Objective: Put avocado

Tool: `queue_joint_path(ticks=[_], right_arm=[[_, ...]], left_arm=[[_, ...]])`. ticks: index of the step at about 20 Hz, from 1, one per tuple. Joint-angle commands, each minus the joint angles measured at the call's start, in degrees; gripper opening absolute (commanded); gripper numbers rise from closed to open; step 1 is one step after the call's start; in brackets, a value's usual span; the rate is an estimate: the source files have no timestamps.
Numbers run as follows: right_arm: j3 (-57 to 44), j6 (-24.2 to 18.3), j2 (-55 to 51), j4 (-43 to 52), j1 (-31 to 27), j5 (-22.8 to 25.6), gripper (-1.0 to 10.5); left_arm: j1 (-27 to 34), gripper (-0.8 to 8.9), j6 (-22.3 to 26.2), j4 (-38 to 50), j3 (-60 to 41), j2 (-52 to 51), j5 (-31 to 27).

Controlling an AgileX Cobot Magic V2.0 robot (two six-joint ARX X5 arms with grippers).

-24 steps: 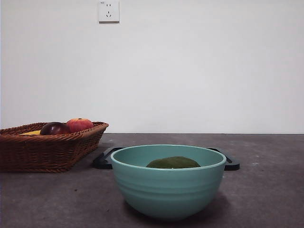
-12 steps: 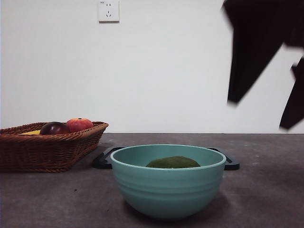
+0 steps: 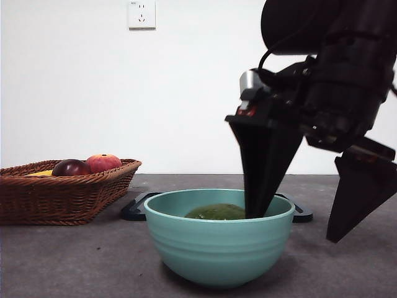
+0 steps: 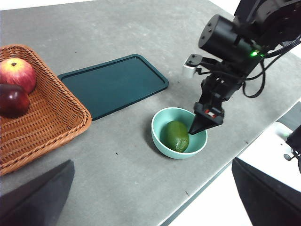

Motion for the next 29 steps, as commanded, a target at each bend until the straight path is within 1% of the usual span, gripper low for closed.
queue_joint_path(ticks=[1, 8, 10, 13, 16, 17, 19, 22, 23, 29], right_arm=[[1.03, 1.75, 1.92, 1.18, 0.63, 0.2, 4.8], [1.03, 2.58, 2.29, 3.52, 1.29, -0.5, 0.1], [1.03, 3.26, 2.29, 5.03, 1.81, -1.29, 0.1], [1.88, 5.75, 2.29, 5.46, 1.79, -0.9, 0.1], [6.25, 5.88, 2.67, 1.92, 1.44, 3.91, 0.1], [9.01, 5.64, 3.3, -0.02, 0.92, 4.87, 0.1], [15.02, 4.46, 5.9, -2.91, -0.76, 4.9, 0.1], [26.25, 2.86, 12.5, -7.34, -3.67, 5.22, 0.1], [30.01, 2.84, 14.99, -8.87, -4.63, 6.27, 0.1], [49.86, 2.67, 31.04, -13.25, -9.79, 5.95, 0.1]], left_arm=[[-0.63, 6.57, 0.11, 0.7, 0.44, 0.24, -0.42], [-0.63, 6.57, 0.11, 0.72, 0.44, 0.24, -0.42], [-0.63, 6.57, 0.09, 0.7, 0.44, 0.24, -0.39], [-0.63, 6.57, 0.04, 0.59, 0.44, 0.24, -0.39], [-0.63, 6.57, 0.07, 0.57, 0.44, 0.24, -0.39], [-0.63, 6.57, 0.07, 0.57, 0.44, 0.24, -0.39], [-0.63, 6.57, 0.07, 0.59, 0.44, 0.24, -0.39], [-0.63, 6.57, 0.07, 0.48, 0.44, 0.24, -0.39], [-0.63, 6.57, 0.07, 0.39, 0.44, 0.24, -0.39], [-0.63, 6.57, 0.09, 0.33, 0.44, 0.24, -0.39]])
